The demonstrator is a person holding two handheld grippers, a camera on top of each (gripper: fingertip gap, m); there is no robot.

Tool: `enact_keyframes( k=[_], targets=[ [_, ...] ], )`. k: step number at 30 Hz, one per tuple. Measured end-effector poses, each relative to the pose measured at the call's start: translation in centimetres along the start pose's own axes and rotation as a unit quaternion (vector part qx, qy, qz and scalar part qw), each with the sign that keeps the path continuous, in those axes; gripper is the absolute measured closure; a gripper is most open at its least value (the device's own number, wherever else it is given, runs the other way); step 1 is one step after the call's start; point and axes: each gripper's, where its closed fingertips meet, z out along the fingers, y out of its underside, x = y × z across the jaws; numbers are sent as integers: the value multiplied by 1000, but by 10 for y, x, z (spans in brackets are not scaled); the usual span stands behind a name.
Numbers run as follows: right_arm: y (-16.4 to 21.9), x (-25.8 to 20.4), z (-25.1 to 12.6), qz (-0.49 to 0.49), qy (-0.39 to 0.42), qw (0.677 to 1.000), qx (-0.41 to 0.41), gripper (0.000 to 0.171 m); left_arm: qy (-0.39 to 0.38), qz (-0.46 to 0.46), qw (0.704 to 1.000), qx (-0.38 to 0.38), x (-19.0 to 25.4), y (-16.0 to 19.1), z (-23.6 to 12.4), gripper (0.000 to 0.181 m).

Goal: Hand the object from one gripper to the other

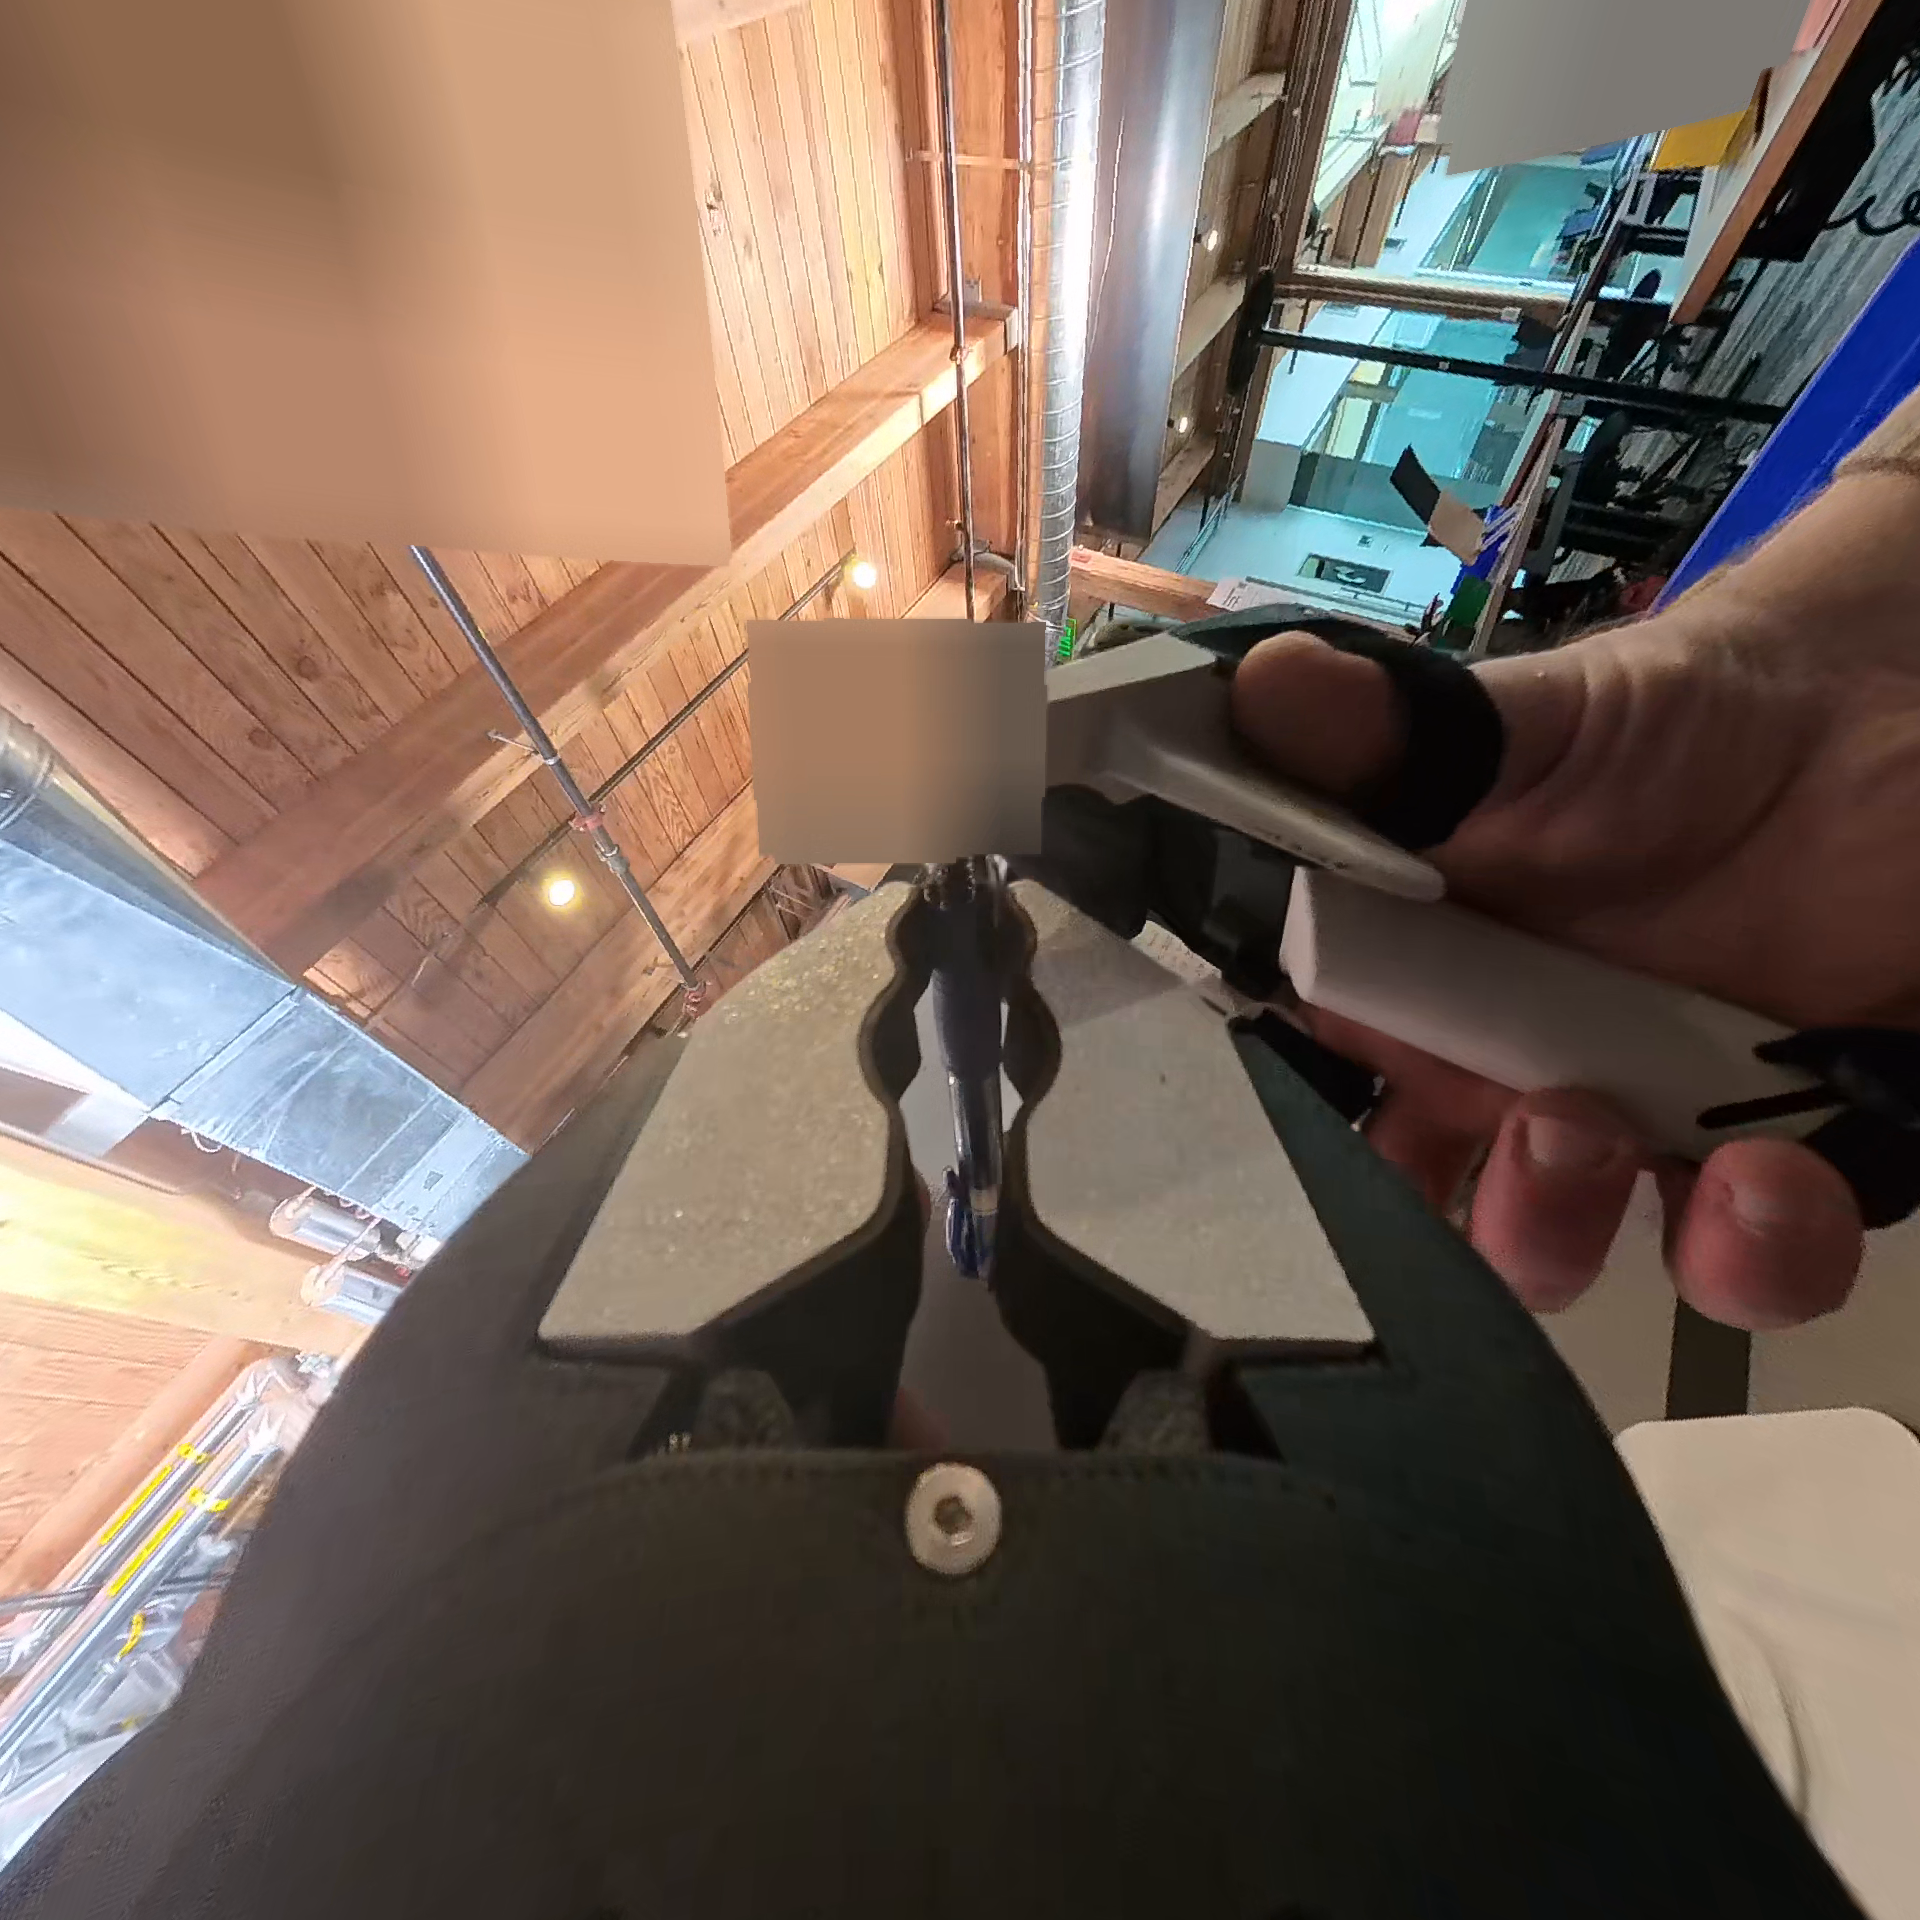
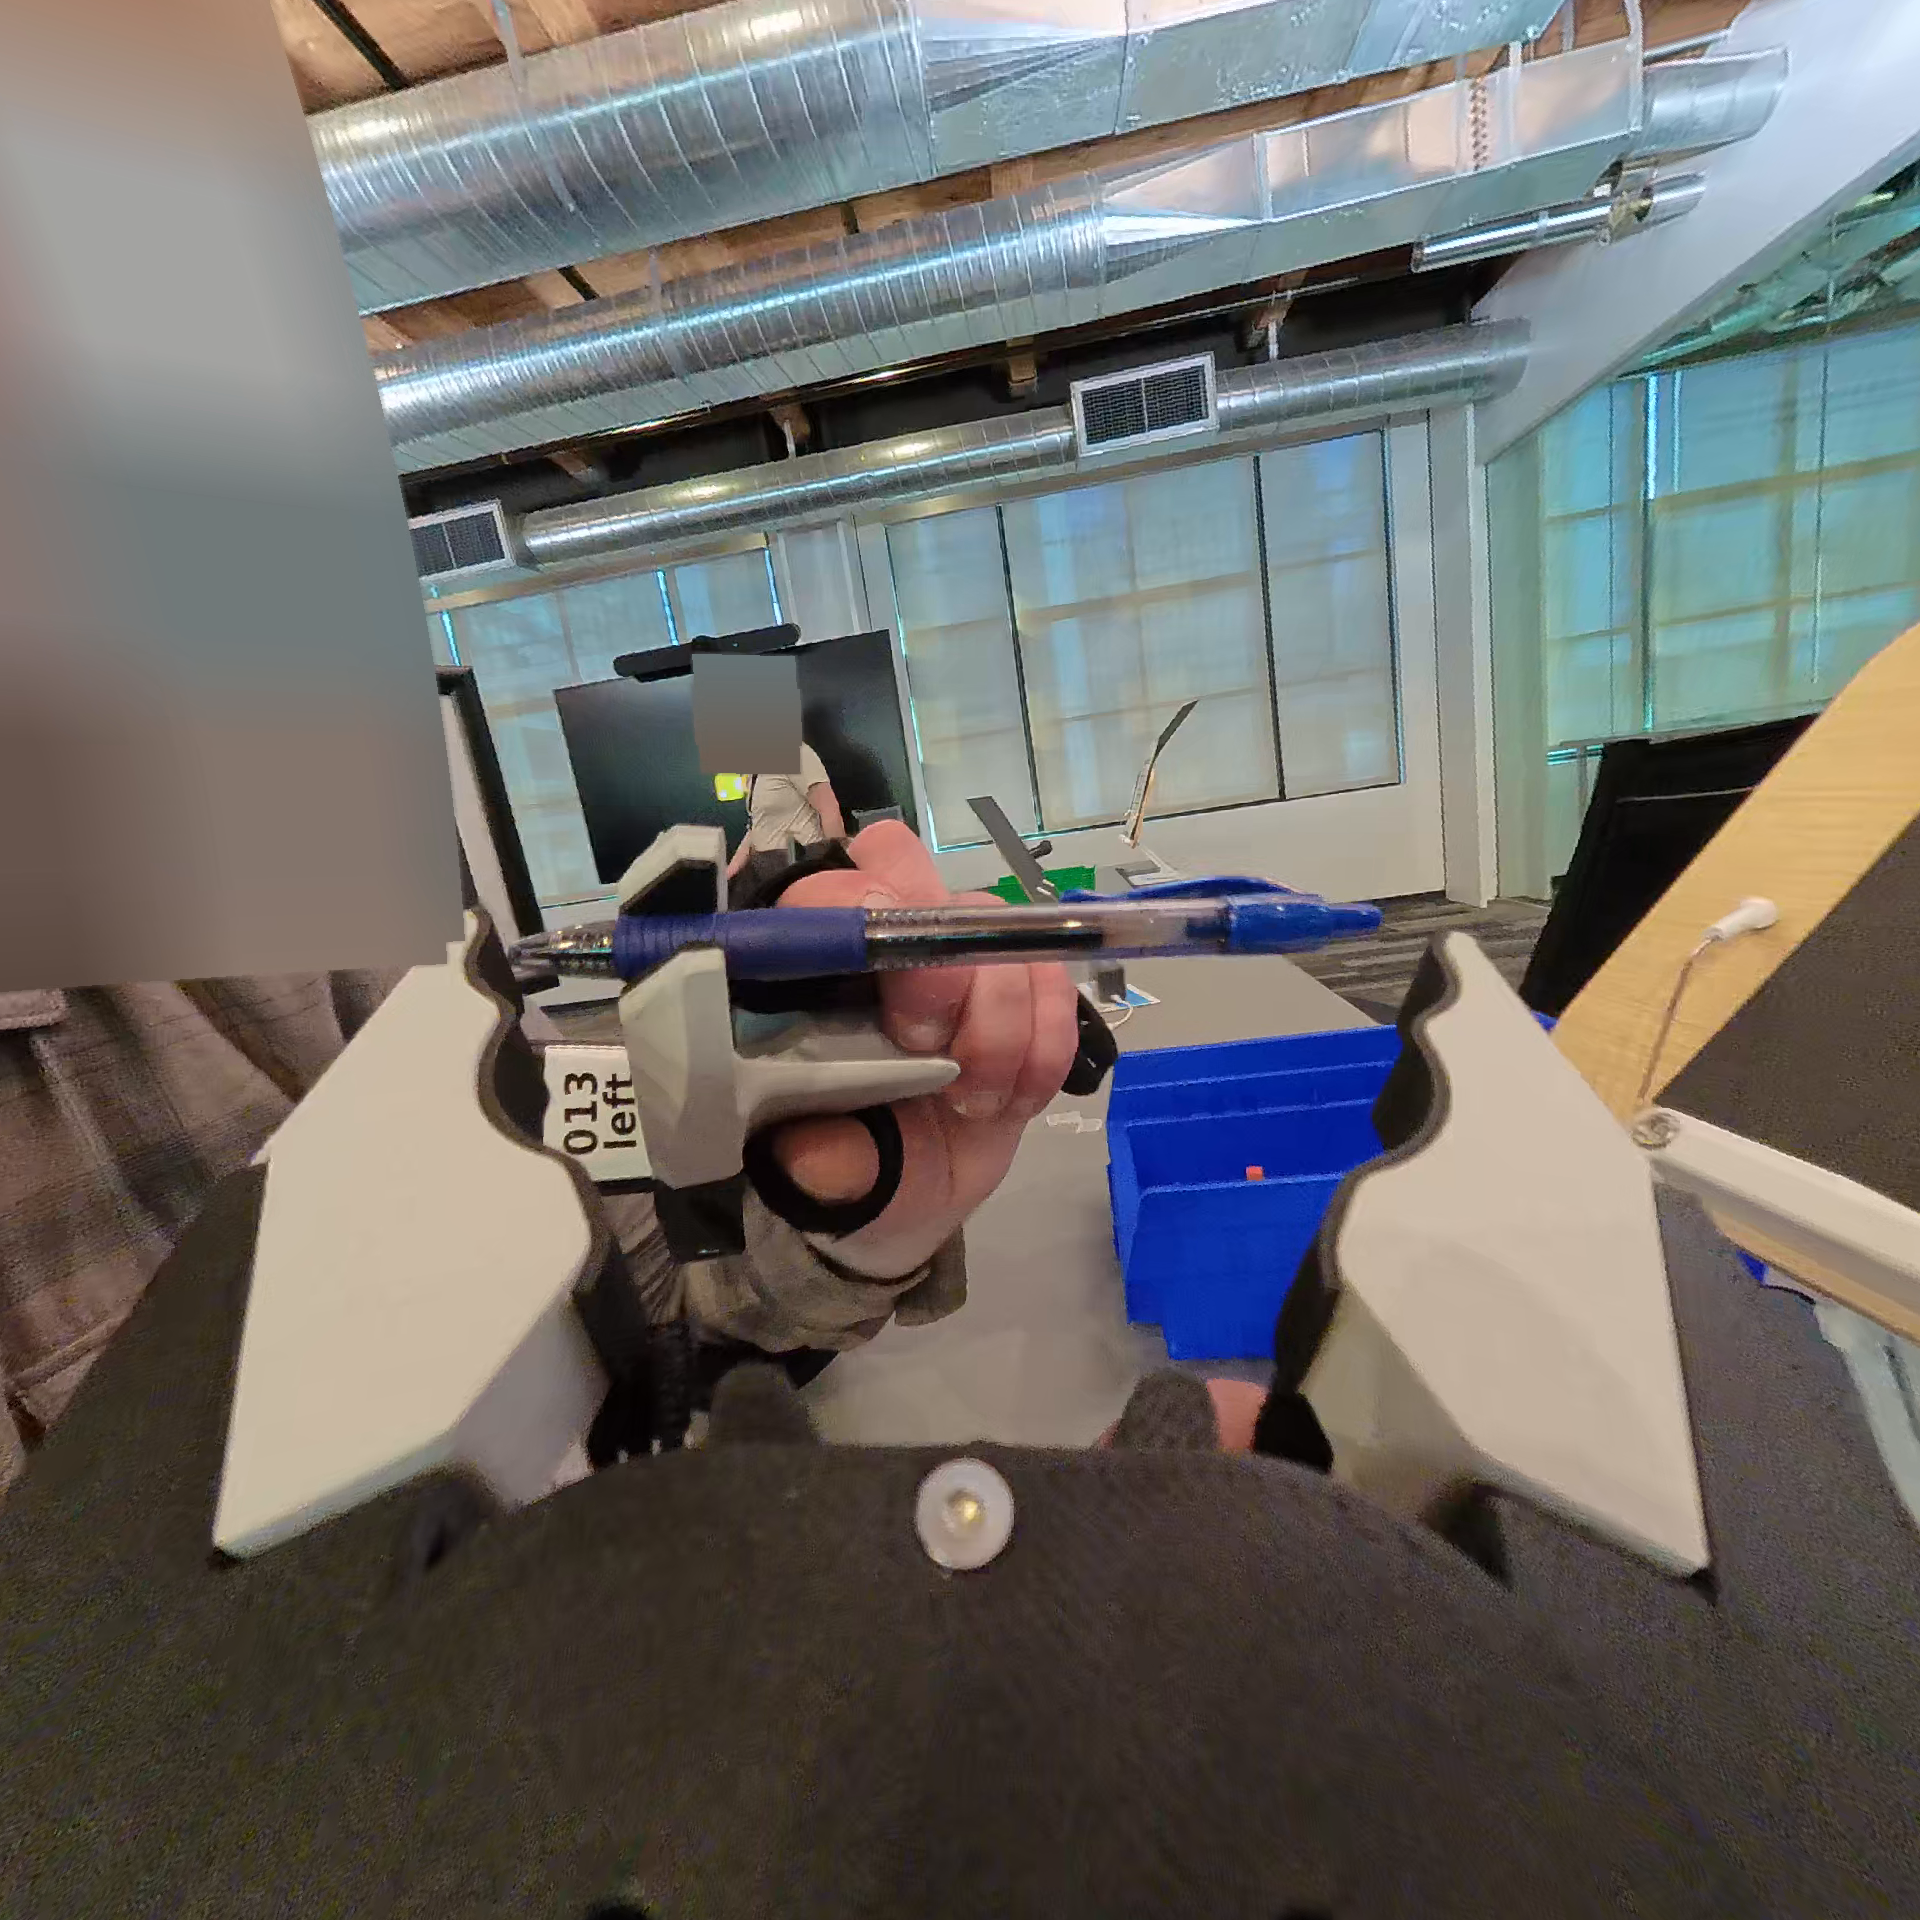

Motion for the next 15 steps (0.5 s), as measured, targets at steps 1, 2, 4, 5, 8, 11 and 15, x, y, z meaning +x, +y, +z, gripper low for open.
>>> enact_keyframes(
  k=[1, 2, 4, 5, 8, 11, 15],
  targets=[
    [1, -2, 1, 3, -5, 1000, -1, 12, -2, -2, 1000, 2, 0, -2, 0, 170],
    [1, -4, 2, 6, -9, 1000, -1, 12, -4, -3, 1000, 4, 0, -3, 0, 170],
    [1, -6, 3, 9, -15, 1000, 2, 12, -3, -6, 1000, 7, -1, -5, 0, 170],
    [1, -7, 3, 13, -19, 1000, 2, 12, -3, -5, 1000, 8, -1, -5, 0, 170],
    [0, -10, 4, 25, -31, 999, 11, 12, -3, 0, 1000, 10, 2, -7, 0, 170],
    [-1, -10, 3, 15, -30, 999, 16, 12, -2, 0, 1000, 11, 2, -7, 0, 170],
    [1, -14, 2, 1, -37, 999, 11, 12, -3, -2, 1000, 17, 2, -11, 0, 170]
  ],
)
